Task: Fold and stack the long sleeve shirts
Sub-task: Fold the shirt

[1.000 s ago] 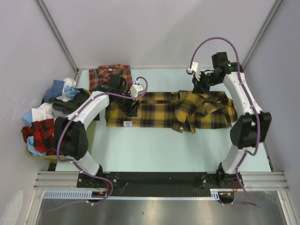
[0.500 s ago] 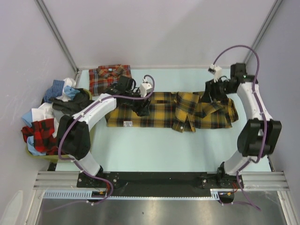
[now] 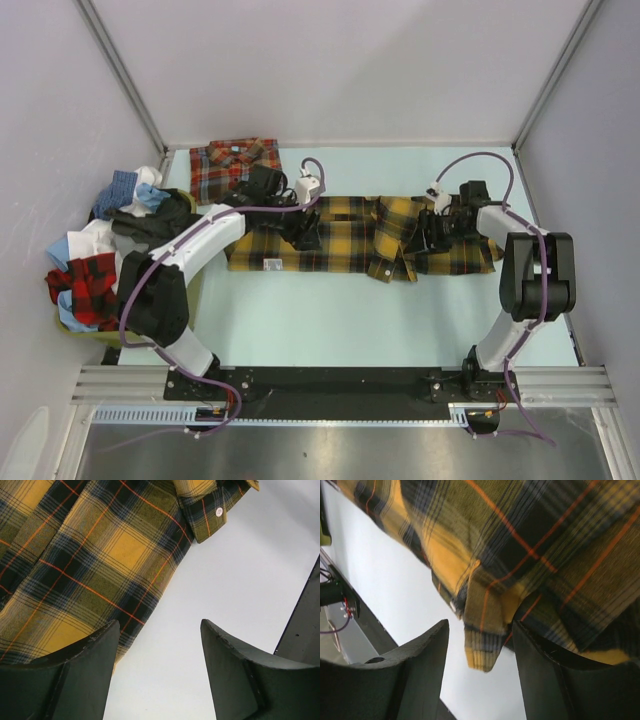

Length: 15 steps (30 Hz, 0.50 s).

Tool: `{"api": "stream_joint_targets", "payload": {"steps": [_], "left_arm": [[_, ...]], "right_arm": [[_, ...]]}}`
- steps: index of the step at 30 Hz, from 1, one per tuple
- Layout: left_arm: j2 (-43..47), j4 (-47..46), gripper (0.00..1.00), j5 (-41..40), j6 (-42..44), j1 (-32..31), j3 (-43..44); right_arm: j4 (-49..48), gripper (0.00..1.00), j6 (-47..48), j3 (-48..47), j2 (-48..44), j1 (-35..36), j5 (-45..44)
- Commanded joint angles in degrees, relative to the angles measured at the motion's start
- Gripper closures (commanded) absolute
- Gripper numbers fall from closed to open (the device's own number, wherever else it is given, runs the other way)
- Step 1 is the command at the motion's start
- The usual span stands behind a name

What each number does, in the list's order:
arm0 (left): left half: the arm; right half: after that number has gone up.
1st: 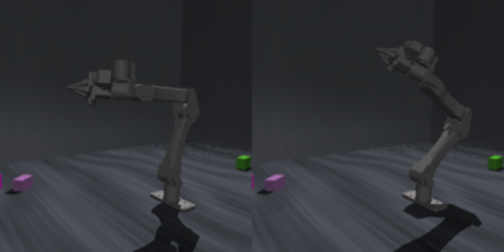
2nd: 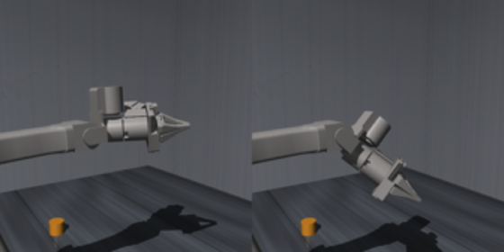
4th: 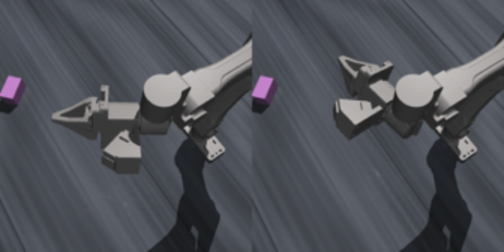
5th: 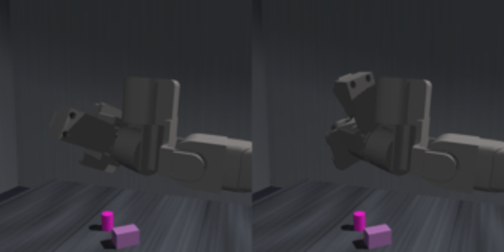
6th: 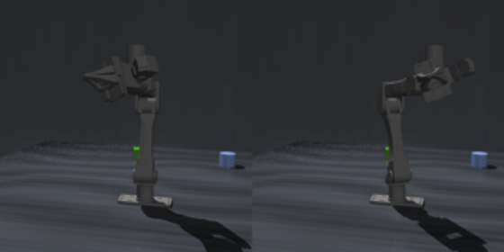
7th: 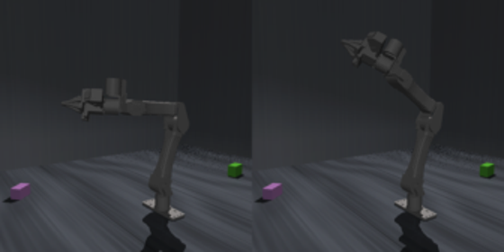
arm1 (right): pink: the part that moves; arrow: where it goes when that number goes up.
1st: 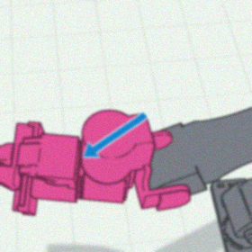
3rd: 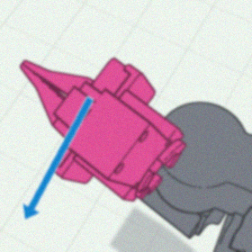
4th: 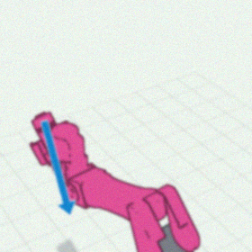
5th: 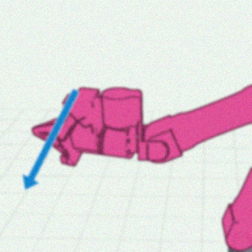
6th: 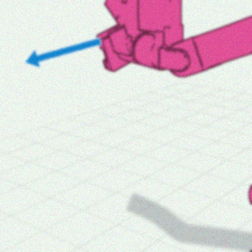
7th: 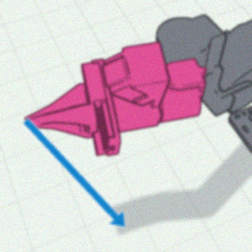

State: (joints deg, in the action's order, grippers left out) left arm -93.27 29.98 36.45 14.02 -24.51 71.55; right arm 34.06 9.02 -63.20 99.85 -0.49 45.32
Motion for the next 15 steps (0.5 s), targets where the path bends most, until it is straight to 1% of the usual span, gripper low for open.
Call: {"api": "stream_joint_targets", "payload": {"steps": [1,3,7,10,11,13,14,15], "left_arm": [[3.3,1.7,0.28,1.4,1.4,0.3,-0.4],[3.4,2.5,0.28,1.2,2.0,0.4,-0.4],[3.5,3.5,0.28,0.6,2.6,1.3,-0.2],[3.5,4.5,0.28,0.6,2.9,2.4,0.8],[3.5,5.1,0.28,0.6,2.9,2.7,1.1],[3.3,5.7,0.28,1.1,3.0,3.9,1.9],[3.1,6.2,0.29,1.2,3.0,4.4,2.3],[3.2,6.6,0.29,1.4,3.0,5.0,2.6]], "right_arm": [[-7.9,0.43,-4.1,0.4,2.1,0.3,1.5],[-8.8,0.45,-5.1,0.8,2.5,2.4,4.0],[-11.1,0.46,-8.7,2.3,3.2,2.9,7.1],[-12.0,0.66,-13.3,0.4,4.6,2.1,10.8],[-12.3,0.79,-16.6,-0.7,4.4,2.0,12.1],[-14.3,0.96,-19.4,-4.0,3.3,1.6,14.7],[-16.2,1.0,-25.0,-4.6,1.7,1.5,15.6],[-22.5,1.0,-28.4,-5.0,0.5,1.3,17.6]]}}
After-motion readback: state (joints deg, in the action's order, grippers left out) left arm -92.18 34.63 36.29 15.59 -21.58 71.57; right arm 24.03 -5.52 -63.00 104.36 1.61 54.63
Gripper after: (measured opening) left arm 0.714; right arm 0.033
